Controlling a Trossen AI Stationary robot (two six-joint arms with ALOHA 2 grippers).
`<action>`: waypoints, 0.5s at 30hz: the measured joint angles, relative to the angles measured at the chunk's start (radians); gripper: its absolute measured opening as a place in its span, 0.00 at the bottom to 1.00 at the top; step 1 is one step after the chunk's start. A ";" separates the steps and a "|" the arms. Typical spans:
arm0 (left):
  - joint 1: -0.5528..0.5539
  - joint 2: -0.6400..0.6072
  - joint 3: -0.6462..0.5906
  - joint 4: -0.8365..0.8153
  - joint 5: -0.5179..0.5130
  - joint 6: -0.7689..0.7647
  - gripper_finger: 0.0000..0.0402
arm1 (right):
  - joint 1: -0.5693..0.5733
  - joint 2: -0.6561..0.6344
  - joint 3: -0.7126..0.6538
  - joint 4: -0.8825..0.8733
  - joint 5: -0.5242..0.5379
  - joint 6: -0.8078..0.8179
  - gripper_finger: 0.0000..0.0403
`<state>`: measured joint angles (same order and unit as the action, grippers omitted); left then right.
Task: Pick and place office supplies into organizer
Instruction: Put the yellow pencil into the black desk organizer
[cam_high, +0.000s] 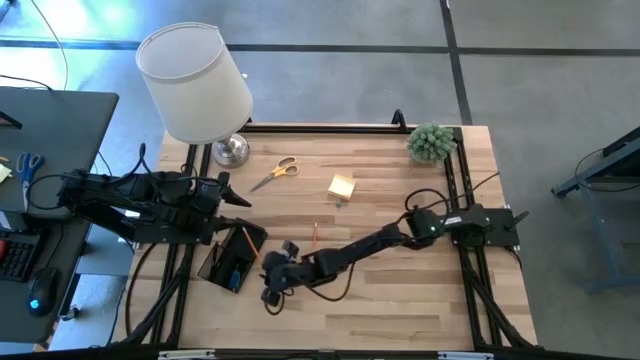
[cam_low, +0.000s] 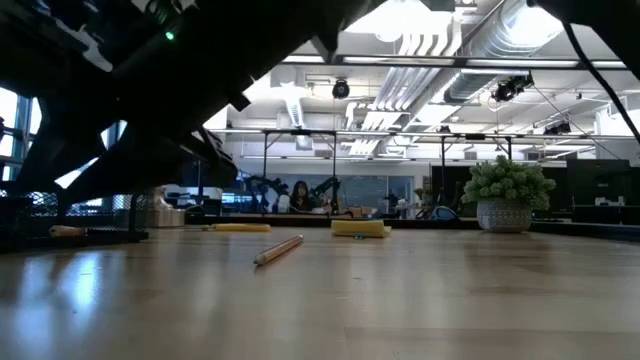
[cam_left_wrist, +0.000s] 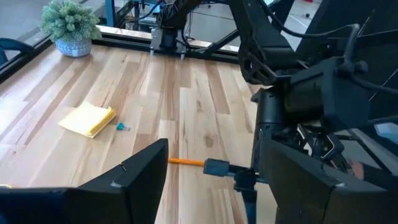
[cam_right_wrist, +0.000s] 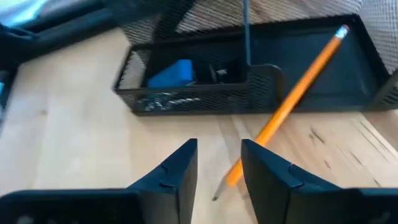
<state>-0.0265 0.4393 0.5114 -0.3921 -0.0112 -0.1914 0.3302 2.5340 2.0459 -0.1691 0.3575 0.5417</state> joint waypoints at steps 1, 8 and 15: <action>0.000 0.000 0.000 -0.001 0.001 0.000 0.61 | -0.001 0.007 0.025 -0.034 0.004 0.000 0.31; 0.000 0.000 0.000 -0.018 0.003 0.000 0.61 | -0.010 0.008 0.055 -0.079 0.009 0.038 0.35; 0.000 0.001 0.000 -0.026 0.002 0.001 0.61 | 0.003 0.030 0.054 -0.048 0.090 0.014 0.35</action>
<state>-0.0265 0.4400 0.5114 -0.4185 -0.0092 -0.1902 0.3335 2.5643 2.0998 -0.2167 0.4478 0.5556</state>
